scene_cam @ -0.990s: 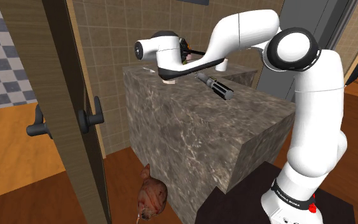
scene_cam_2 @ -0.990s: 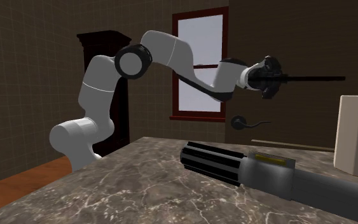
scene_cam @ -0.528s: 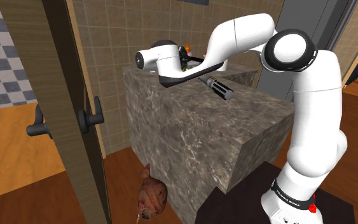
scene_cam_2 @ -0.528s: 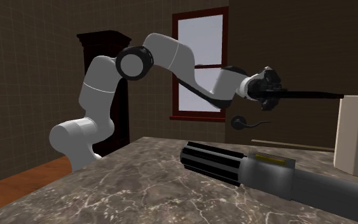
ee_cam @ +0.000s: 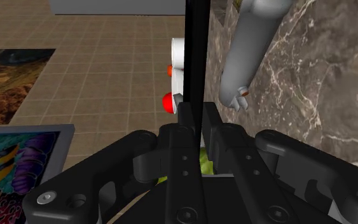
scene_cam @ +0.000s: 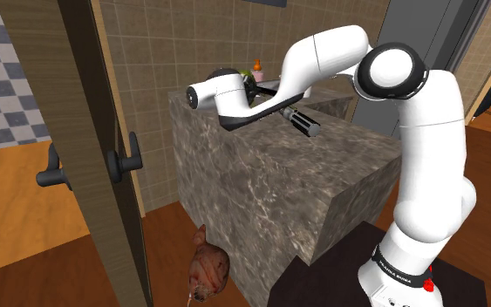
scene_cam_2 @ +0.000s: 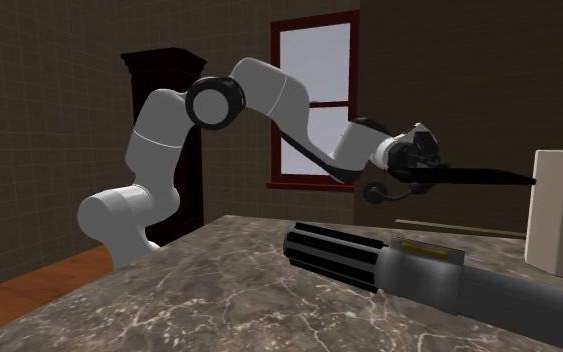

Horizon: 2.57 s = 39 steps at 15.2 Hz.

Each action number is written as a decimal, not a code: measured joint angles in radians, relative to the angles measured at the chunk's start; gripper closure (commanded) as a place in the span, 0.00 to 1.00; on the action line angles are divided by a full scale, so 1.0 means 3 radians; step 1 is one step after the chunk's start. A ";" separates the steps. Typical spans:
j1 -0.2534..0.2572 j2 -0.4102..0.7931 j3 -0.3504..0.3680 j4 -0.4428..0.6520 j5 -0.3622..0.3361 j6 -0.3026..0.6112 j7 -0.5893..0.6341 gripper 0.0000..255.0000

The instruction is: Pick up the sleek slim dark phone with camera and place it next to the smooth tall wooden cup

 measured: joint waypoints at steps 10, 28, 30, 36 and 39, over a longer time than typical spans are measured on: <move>0.0027 0.0206 -0.0032 -0.0112 -0.0013 -0.0009 0.0304 1.00; -0.0033 0.0617 0.0170 -0.0119 -0.0437 -0.0480 0.0717 1.00; -0.0172 0.0607 0.0311 -0.0213 -0.0541 -0.0453 0.0753 1.00; -0.0391 0.0657 0.0463 -0.0233 -0.0779 -0.0569 0.0706 0.00; -0.0427 0.0795 0.0618 -0.0157 -0.0900 -0.0783 0.0681 0.00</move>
